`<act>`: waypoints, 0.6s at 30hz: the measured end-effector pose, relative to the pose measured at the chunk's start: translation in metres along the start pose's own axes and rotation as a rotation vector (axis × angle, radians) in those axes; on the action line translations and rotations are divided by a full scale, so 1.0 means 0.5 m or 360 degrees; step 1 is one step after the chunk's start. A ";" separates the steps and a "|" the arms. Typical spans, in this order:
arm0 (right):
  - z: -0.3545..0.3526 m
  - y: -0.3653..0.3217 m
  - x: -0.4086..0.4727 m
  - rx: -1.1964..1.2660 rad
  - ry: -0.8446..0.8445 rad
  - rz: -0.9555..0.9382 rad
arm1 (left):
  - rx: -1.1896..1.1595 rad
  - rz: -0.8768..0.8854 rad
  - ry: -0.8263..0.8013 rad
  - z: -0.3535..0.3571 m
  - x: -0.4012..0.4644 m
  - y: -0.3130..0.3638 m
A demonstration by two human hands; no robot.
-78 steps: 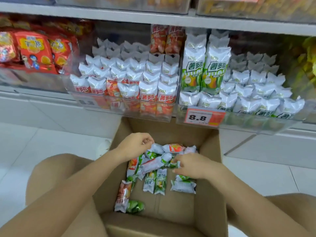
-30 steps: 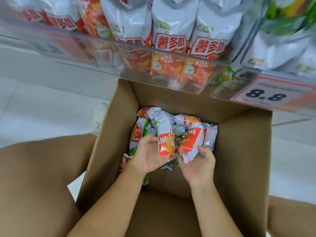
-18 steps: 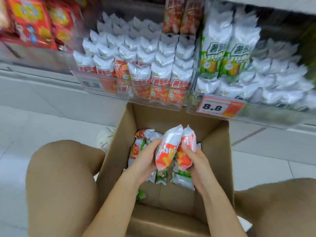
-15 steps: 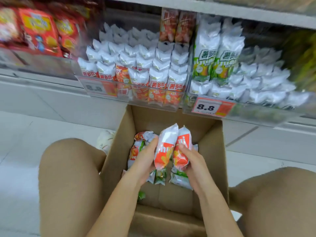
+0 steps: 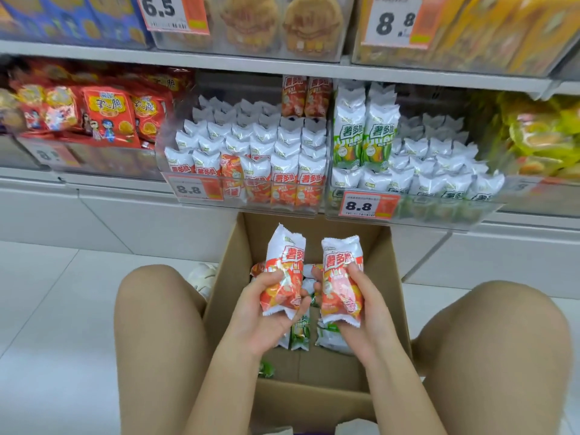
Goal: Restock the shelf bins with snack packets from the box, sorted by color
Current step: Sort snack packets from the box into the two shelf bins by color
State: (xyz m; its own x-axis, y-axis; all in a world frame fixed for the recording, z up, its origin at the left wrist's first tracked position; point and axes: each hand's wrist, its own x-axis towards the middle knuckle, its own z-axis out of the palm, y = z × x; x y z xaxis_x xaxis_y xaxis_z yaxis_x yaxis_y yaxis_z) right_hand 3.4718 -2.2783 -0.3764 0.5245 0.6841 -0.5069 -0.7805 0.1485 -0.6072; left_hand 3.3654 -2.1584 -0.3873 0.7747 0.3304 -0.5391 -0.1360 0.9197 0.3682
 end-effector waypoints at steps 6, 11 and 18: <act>0.014 -0.013 -0.010 -0.0104 0.0066 -0.0226 | 0.0083 0.0022 -0.0227 0.007 -0.014 0.004; 0.020 -0.019 -0.006 -0.0291 0.0131 -0.0274 | 0.0403 0.0084 -0.0183 0.028 -0.009 0.004; 0.071 -0.044 0.019 -0.0779 0.0111 -0.0385 | 0.1132 0.0272 -0.0036 0.086 -0.006 0.043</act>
State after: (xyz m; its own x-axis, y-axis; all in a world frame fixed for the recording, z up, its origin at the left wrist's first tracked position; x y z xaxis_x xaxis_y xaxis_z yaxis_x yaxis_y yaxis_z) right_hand 3.4817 -2.2497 -0.3461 0.7037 0.6202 -0.3466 -0.3940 -0.0653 -0.9168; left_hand 3.3866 -2.1486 -0.3454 0.7920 0.4457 -0.4172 0.1718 0.4930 0.8529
